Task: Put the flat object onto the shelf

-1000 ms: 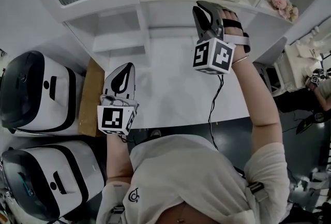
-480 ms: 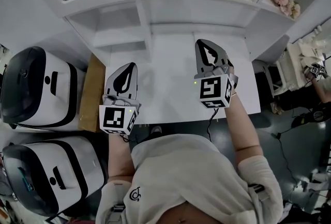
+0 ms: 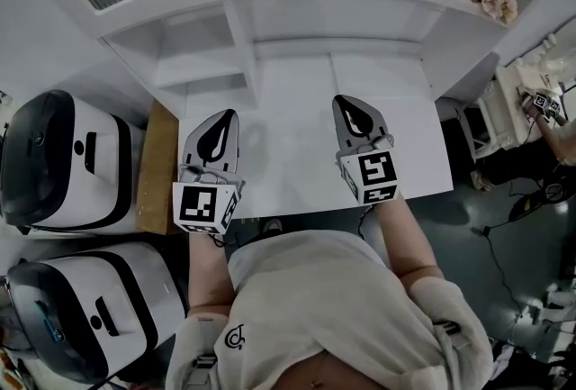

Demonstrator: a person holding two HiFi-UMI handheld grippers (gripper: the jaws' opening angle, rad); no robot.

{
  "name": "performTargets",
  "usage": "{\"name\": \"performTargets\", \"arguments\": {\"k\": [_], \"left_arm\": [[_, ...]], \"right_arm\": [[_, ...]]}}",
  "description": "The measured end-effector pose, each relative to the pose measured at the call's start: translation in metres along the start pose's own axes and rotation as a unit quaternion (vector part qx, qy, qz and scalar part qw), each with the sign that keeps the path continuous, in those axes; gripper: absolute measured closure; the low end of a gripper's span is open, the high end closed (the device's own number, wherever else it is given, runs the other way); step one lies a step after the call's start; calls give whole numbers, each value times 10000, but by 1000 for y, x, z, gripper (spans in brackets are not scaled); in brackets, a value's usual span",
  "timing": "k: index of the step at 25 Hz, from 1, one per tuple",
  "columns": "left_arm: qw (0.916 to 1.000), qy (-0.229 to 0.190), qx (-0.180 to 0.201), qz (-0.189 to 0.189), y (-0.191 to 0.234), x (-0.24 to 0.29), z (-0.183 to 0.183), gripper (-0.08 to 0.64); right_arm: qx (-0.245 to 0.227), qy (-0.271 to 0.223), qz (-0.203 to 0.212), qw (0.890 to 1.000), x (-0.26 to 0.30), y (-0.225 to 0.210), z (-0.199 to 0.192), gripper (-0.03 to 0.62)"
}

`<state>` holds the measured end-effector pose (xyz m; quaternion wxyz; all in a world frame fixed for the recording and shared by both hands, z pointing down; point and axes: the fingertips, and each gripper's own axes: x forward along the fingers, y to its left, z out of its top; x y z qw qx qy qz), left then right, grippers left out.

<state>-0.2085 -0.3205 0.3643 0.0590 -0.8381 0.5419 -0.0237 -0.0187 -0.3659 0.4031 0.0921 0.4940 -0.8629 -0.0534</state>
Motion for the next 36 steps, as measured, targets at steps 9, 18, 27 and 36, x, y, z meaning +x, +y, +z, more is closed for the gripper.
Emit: {"name": "performTargets", "arguments": {"k": [9,18,27,36], "left_arm": [[9997,-11,140,-203,-4,10,9,549],[9993,-58,198,-310,0,13,12,548],[9994,-92,127,-314,11,13,10,549],[9995,-141,-66,-277,23,14,6,549]], "right_arm": [[-43,-409,150,9990,-1,7,21,586],[161,-713,337,9968,5,16,38,586],[117,-559,347,9978,17,27,34,587],[96,-373,186,9991,20,27,30,587]]}}
